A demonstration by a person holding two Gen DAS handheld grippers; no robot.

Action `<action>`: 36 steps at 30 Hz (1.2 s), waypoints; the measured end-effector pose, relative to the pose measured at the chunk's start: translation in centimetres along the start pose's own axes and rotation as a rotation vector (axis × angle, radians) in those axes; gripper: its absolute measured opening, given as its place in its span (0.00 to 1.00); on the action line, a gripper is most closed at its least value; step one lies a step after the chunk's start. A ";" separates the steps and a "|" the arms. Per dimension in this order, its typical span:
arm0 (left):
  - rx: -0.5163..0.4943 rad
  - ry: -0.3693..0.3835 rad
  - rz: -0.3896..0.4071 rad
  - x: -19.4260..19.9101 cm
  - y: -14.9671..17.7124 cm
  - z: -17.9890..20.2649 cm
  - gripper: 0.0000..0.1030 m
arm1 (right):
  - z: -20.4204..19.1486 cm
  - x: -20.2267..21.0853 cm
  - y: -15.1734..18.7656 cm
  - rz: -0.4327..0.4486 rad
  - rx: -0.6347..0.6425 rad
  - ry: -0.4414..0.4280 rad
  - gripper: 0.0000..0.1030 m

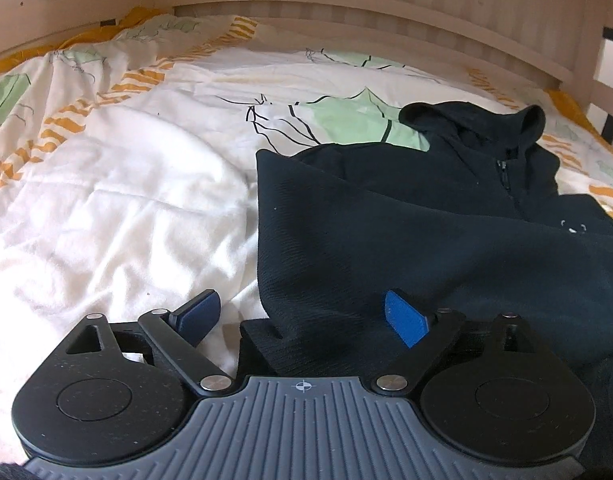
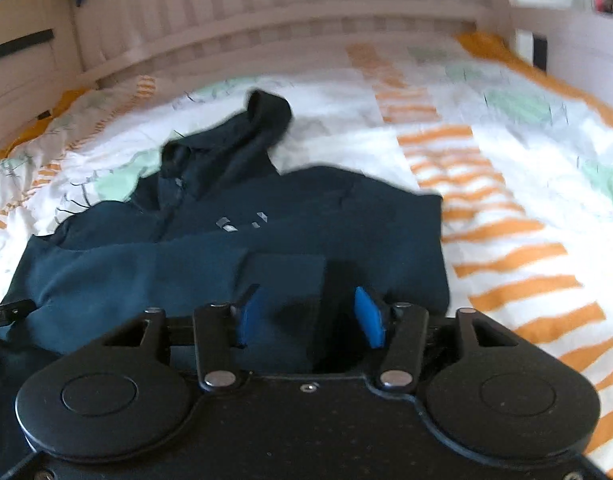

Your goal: Fold large clothes

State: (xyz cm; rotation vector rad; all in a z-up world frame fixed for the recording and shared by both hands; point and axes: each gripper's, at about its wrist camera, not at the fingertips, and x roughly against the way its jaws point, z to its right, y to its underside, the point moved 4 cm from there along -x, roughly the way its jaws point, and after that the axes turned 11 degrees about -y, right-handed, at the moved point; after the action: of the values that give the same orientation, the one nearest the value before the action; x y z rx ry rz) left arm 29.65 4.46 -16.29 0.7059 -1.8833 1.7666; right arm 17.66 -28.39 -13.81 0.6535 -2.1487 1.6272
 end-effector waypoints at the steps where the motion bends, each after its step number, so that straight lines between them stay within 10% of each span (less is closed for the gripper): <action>1: 0.001 0.001 0.003 0.0 0.1 0.0 0.88 | -0.6 -0.1 0.0 0.007 0.020 -0.001 0.65; 15: 0.026 0.022 0.011 -0.1 0.1 -0.3 0.90 | -1.7 -3.7 2.2 -0.062 0.082 -0.012 0.99; 36: 0.023 0.061 -0.013 -0.3 -0.4 -0.2 0.98 | -1.5 -3.8 2.3 -0.067 0.059 -0.037 1.00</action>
State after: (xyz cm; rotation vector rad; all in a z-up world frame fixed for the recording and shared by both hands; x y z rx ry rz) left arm 30.12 4.70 -16.19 0.6640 -1.8173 1.7840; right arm 19.52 -25.93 -17.29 0.7714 -2.0880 1.6604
